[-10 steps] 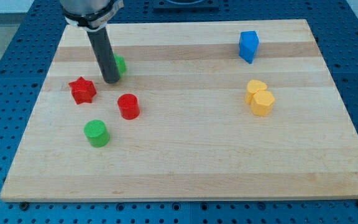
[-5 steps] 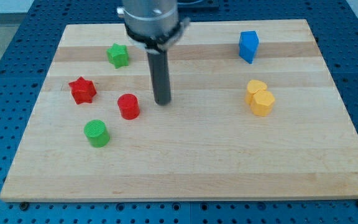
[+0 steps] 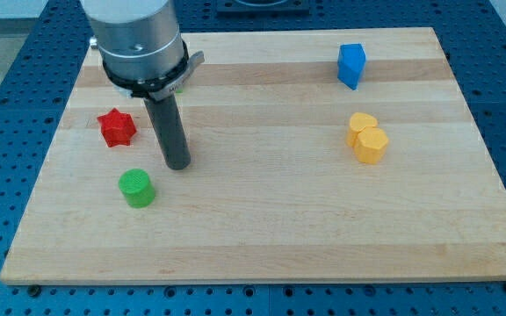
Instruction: Push the red circle into the red star
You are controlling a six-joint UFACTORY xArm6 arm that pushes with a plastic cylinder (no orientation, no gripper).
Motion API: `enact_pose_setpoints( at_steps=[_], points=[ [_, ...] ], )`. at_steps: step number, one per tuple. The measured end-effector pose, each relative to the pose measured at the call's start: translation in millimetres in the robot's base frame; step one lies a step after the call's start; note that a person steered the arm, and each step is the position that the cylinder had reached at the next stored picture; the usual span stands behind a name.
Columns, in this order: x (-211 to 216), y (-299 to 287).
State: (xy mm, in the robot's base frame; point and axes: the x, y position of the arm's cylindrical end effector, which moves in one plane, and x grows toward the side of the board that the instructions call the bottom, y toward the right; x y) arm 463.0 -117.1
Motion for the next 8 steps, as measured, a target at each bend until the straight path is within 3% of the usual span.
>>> enact_pose_setpoints(
  at_steps=[5,8],
  points=[
    [-41,15],
    [-46,-17]
  ],
)
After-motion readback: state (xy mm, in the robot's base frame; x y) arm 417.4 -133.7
